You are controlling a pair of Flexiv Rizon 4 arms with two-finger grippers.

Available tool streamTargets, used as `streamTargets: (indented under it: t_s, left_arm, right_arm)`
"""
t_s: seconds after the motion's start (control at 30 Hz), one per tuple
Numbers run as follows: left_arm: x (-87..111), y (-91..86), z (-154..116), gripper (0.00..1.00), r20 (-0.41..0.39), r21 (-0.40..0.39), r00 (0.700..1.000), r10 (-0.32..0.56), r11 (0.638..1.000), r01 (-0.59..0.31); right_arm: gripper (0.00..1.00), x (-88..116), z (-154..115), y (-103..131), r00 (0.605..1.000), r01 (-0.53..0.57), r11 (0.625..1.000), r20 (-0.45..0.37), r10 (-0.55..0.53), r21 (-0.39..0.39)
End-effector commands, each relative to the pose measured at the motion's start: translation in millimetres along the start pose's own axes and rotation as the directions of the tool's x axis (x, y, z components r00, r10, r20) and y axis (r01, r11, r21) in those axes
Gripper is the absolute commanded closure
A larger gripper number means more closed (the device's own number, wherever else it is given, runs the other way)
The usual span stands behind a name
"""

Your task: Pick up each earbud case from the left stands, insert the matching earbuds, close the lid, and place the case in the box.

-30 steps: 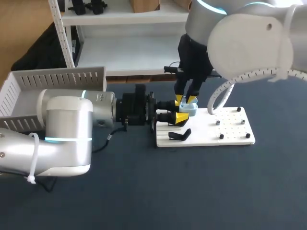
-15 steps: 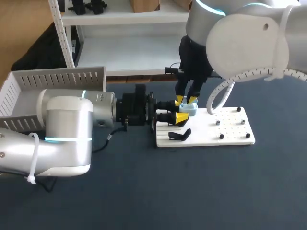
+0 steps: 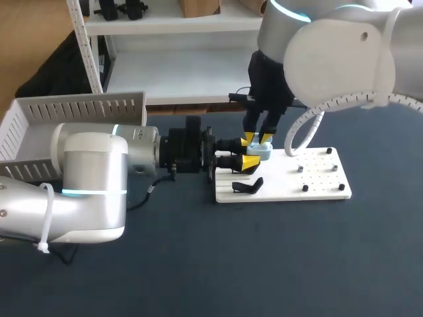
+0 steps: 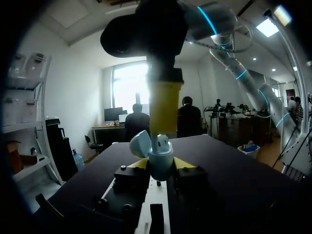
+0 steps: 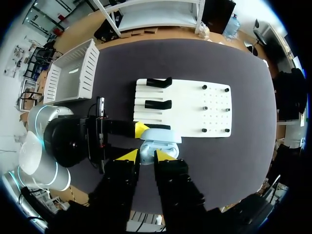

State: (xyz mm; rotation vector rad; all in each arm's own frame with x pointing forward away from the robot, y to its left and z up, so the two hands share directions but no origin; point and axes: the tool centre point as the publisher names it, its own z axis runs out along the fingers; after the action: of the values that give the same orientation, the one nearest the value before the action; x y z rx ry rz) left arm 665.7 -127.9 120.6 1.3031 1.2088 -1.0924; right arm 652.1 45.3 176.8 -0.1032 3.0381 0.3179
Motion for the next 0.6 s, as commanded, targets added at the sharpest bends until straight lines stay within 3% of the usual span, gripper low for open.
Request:
streamTargets:
  t_s: [0.03, 0.6]
  left_arm:
    - [0.8, -0.3, 0.2, 1.0, 0.003, -0.003, 1.0, 0.002, 1.0, -0.002]
    - [0.8, -0.3, 0.2, 1.0, 0.003, -0.003, 1.0, 0.002, 1.0, -0.002]
  right_arm:
    - [1.0, -2.4, 0.8, -0.1, 1.0, 0.001, 1.0, -0.005, -0.001, -0.001]
    - [1.0, -3.2, 4.6, -0.4, 1.0, 0.018, 1.0, -0.02, -0.018, 0.009]
